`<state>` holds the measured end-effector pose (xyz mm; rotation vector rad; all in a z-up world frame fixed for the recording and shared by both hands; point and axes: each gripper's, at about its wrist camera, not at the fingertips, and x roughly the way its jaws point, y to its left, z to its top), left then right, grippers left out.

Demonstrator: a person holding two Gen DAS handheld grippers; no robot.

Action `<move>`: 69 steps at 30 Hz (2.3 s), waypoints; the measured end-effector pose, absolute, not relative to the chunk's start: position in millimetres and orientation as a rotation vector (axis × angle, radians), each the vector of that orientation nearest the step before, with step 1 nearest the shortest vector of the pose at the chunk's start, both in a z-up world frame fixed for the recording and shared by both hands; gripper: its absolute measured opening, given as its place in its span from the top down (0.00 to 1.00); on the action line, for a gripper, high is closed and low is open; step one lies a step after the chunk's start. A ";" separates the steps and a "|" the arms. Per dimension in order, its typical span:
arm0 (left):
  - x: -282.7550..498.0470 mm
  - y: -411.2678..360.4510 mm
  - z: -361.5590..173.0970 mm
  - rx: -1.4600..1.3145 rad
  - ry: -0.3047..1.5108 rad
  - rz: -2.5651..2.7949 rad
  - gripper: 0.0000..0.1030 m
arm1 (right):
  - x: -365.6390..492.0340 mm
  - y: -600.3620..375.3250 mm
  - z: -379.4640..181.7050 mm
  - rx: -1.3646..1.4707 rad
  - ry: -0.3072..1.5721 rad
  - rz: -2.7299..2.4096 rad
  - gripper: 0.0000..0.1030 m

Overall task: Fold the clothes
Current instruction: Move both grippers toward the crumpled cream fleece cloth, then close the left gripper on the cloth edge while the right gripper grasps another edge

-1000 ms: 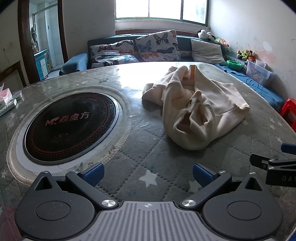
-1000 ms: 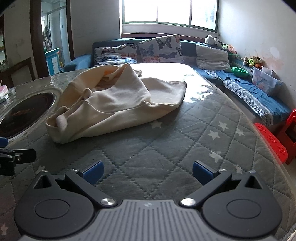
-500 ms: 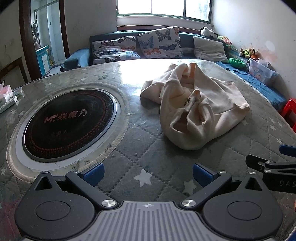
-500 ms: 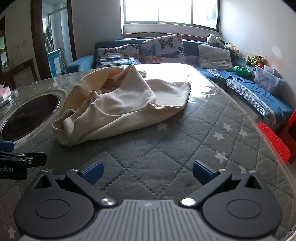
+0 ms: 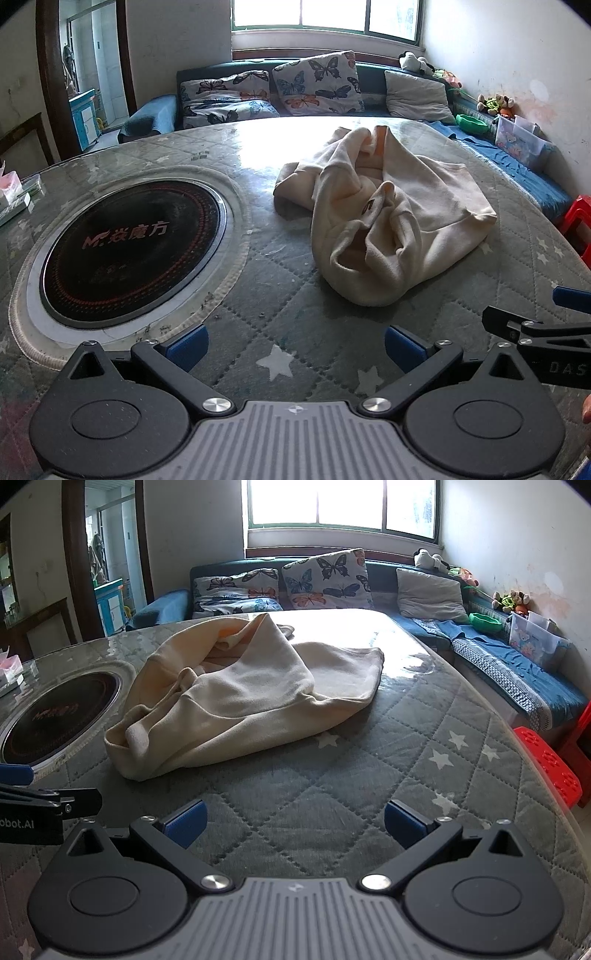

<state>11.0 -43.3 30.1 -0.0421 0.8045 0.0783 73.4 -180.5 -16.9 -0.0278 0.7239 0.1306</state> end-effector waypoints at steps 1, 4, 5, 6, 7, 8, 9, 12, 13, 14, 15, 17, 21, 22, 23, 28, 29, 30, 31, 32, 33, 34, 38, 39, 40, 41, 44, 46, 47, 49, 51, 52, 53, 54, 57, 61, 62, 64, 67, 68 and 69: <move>11.1 -43.6 30.3 -0.042 0.804 0.077 0.00 | 73.7 -180.4 -16.9 -0.028 0.724 0.130 0.00; 11.9 -43.8 30.1 -0.042 0.805 0.075 0.00 | 74.5 -180.1 -16.6 -0.027 0.725 0.131 0.00; 12.1 -43.7 30.1 -0.042 0.806 0.075 0.00 | 74.7 -180.0 -16.5 -0.027 0.725 0.131 0.00; 12.3 -43.6 30.2 -0.041 0.807 0.075 0.00 | 74.9 -179.7 -16.4 -0.027 0.725 0.131 0.00; 12.4 -43.6 30.3 -0.041 0.808 0.072 0.00 | 75.0 -179.5 -16.2 -0.027 0.725 0.132 0.00; 12.4 -43.7 30.4 -0.040 0.808 0.071 0.00 | 75.1 -179.4 -16.2 -0.027 0.725 0.133 0.00; 12.5 -43.9 30.6 -0.039 0.808 0.070 0.00 | 75.4 -179.2 -16.1 -0.027 0.725 0.133 0.00; 13.2 -44.4 31.2 -0.038 0.808 0.068 0.00 | 76.3 -178.6 -15.8 -0.027 0.726 0.135 0.00; 13.5 -44.5 31.3 -0.037 0.808 0.068 0.00 | 76.5 -178.5 -15.7 -0.026 0.726 0.135 0.00; 13.9 -44.6 31.4 -0.037 0.808 0.068 0.00 | 76.6 -178.4 -15.5 -0.025 0.725 0.136 0.00; 14.2 -44.7 31.5 -0.036 0.809 0.068 0.00 | 77.0 -178.4 -15.4 -0.026 0.725 0.136 0.00; 14.8 -44.9 31.6 -0.036 0.809 0.068 0.00 | 77.7 -178.3 -15.2 -0.027 0.725 0.134 0.00; 16.2 -45.4 31.7 -0.033 0.810 0.065 0.00 | 79.3 -178.3 -14.8 -0.027 0.723 0.137 0.00; 16.6 -45.6 31.6 -0.032 0.811 0.064 0.00 | 79.8 -178.3 -14.7 -0.028 0.723 0.137 0.00; 17.1 -45.6 31.7 -0.031 0.812 0.064 0.00 | 80.2 -178.2 -14.7 -0.027 0.723 0.137 0.00; 19.5 -45.8 32.1 -0.028 0.813 0.061 0.00 | 82.5 -177.7 -14.3 -0.028 0.723 0.140 0.00; 19.9 -45.9 32.1 -0.025 0.814 0.056 0.00 | 82.9 -177.5 -14.4 -0.028 0.723 0.140 0.00; 20.3 -46.0 32.1 -0.022 0.815 0.051 0.00 | 83.2 -177.5 -14.2 -0.028 0.723 0.141 0.00; 20.7 -46.1 32.2 -0.019 0.817 0.045 0.00 | 83.6 -177.4 -14.0 -0.028 0.723 0.142 0.00; 21.1 -46.3 32.4 -0.016 0.818 0.040 0.00 | 84.0 -177.3 -13.7 -0.028 0.722 0.142 0.00; 21.5 -46.7 32.5 -0.014 0.817 0.039 0.00 | 84.4 -177.3 -13.4 -0.028 0.722 0.142 0.00; 22.0 -46.9 32.6 -0.013 0.817 0.038 0.00 | 85.1 -177.2 -13.1 -0.028 0.721 0.142 0.00; 24.8 -48.0 32.6 -0.002 0.819 0.034 0.00 | 87.7 -176.4 -11.9 -0.032 0.720 0.145 0.00; 25.7 -48.1 32.9 -0.001 0.818 0.033 0.00 | 88.5 -176.0 -11.6 -0.034 0.719 0.146 0.00; 26.8 -48.1 33.2 0.000 0.817 0.031 0.00 | 89.3 -175.7 -11.2 -0.035 0.718 0.147 0.00; 28.0 -48.0 33.5 0.002 0.816 0.029 0.00 | 90.4 -175.4 -11.0 -0.038 0.718 0.149 0.00; 32.8 -47.3 35.2 0.007 0.811 0.025 0.00 | 94.7 -174.6 -9.8 -0.046 0.717 0.147 0.00; 36.0 -46.0 37.3 0.006 0.807 0.020 0.00 | 98.0 -174.5 -8.4 -0.050 0.715 0.148 0.00; 38.1 -45.3 38.7 0.008 0.802 0.020 0.00 | 100.8 -174.5 -7.4 -0.052 0.713 0.145 0.00; 42.2 -44.0 42.6 0.013 0.791 0.019 0.00 | 106.6 -174.4 -5.3 -0.062 0.711 0.143 0.00; 48.0 -42.3 47.8 0.012 0.778 0.014 0.00 | 113.5 -174.8 -2.0 -0.065 0.708 0.147 0.00; 51.6 -41.6 50.9 0.012 0.770 0.011 0.00 | 117.1 -175.1 -0.3 -0.066 0.706 0.149 0.00; 56.0 -41.4 54.4 0.017 0.759 0.011 0.00 | 121.2 -175.3 1.9 -0.065 0.704 0.152 0.00; 60.0 -41.3 57.5 0.022 0.749 0.010 0.00 | 125.6 -175.4 4.2 -0.065 0.701 0.155 0.00; 74.9 -43.3 64.6 0.044 0.729 -0.001 0.01 | 139.7 -175.5 11.1 -0.067 0.694 0.165 0.01; 97.1 -47.2 69.7 0.075 0.714 -0.018 0.03 | 162.9 -174.9 16.7 -0.068 0.705 0.185 0.05; 102.8 -47.8 70.3 0.079 0.713 -0.023 0.04 | 169.6 -174.6 17.3 -0.067 0.710 0.189 0.05; 115.3 -48.3 70.9 0.080 0.717 -0.031 0.07 | 181.7 -174.5 18.7 -0.065 0.716 0.193 0.08; 133.9 -49.5 69.5 0.081 0.724 -0.040 0.12 | 200.1 -175.1 21.3 -0.050 0.722 0.205 0.13; 140.3 -50.5 68.5 0.083 0.727 -0.044 0.13 | 207.9 -175.4 21.5 -0.040 0.725 0.210 0.15; 145.4 -51.3 67.5 0.082 0.728 -0.050 0.17 | 216.1 -175.8 21.2 -0.028 0.728 0.214 0.18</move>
